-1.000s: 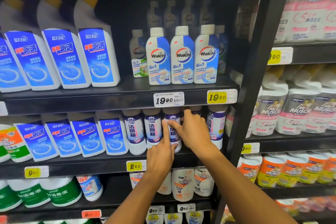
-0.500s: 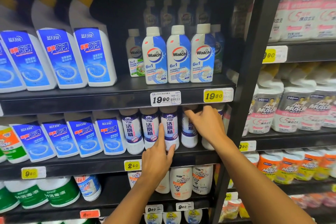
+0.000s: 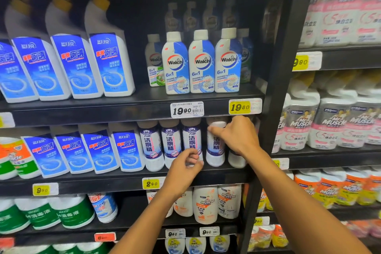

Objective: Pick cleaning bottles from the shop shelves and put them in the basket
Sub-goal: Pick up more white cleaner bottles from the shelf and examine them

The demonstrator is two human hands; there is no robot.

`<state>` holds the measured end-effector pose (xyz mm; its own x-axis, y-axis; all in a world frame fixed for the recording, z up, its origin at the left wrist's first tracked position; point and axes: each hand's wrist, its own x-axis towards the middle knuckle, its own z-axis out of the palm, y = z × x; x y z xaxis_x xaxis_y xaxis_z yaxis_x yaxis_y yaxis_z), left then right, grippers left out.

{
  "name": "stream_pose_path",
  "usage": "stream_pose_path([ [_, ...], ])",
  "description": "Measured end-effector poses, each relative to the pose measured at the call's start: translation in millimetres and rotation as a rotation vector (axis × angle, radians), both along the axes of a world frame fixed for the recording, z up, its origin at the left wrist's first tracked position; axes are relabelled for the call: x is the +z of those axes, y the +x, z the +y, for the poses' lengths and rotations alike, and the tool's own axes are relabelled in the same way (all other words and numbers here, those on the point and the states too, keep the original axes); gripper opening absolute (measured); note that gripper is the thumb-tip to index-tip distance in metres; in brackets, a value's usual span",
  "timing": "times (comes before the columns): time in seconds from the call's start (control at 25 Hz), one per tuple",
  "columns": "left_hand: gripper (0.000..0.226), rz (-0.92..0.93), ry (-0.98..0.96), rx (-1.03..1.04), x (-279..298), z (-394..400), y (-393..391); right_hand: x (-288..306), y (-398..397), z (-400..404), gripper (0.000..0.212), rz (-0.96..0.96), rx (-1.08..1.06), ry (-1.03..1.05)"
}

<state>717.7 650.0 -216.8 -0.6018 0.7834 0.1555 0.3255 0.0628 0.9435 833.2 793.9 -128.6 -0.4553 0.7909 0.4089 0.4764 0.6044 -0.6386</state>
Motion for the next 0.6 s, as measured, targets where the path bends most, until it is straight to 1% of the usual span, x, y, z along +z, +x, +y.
stream_pose_path([
  [0.08, 0.04, 0.015, -0.045, -0.019, 0.3, 1.7, 8.3, 0.2, 6.4, -1.4, 0.051, 0.013, 0.017, 0.015],
  [0.16, 0.062, 0.054, -0.111, -0.065, 0.6, 5.6, 16.8, 1.8, 11.6, -2.5, 0.051, 0.03, 0.056, -0.006],
  [0.2, 0.069, 0.055, -0.136, -0.091, 1.1, 7.8, 21.7, 2.8, 13.8, -3.1, 0.051, 0.033, 0.073, -0.026],
  [0.24, 0.071, 0.033, -0.139, -0.121, 1.0, 9.6, 26.8, 2.8, 15.9, -3.9, 0.051, 0.03, 0.089, -0.047],
  [0.28, 0.067, -0.01, -0.123, -0.153, -0.4, 10.7, 31.6, 1.2, 18.1, -5.1, 0.051, 0.025, 0.106, -0.07],
  [0.4, 0.051, -0.144, -0.092, -0.181, -4.8, 7.4, 40.9, -6.5, 23.8, -10.4, 0.054, 0.008, 0.135, -0.137],
  [0.6, 0.051, -0.221, -0.087, -0.157, -14.8, -8.3, 52.0, -18.8, 35.8, -13.9, 0.055, -0.108, 0.219, -0.183],
])
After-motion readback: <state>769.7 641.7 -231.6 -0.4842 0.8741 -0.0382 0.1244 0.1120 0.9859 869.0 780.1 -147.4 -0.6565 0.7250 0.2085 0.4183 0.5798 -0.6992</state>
